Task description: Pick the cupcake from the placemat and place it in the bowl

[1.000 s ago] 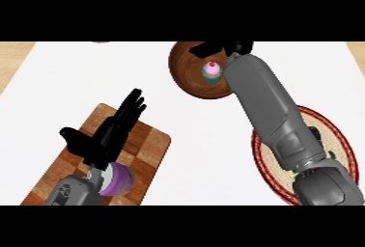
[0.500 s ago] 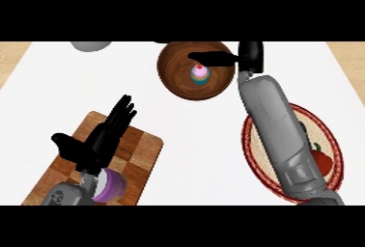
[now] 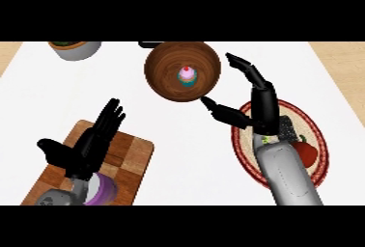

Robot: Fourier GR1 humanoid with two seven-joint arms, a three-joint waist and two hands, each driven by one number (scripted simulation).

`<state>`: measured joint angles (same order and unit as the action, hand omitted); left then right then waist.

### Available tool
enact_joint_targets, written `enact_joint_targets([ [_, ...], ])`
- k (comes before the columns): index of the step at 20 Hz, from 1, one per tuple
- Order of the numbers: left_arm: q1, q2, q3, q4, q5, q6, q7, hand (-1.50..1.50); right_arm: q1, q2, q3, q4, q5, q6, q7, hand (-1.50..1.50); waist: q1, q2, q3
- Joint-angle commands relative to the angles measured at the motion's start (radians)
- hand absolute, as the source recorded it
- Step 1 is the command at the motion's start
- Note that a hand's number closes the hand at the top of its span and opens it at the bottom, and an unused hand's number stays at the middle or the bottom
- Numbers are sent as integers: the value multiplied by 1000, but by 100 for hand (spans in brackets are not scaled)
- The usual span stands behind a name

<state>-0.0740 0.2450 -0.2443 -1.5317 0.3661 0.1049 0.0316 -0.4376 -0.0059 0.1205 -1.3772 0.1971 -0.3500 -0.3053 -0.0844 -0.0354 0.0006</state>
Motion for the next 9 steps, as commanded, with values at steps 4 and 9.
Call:
enact_joint_targets([
  [4,-3,13,4,-15,0,19,31,0,492,-10,221,-339,22,58,-91,150,-41,0,0],
  [9,35,30,-5,-27,2,10,3,0,878,-126,381,-416,63,91,-239,150,-30,6,0],
])
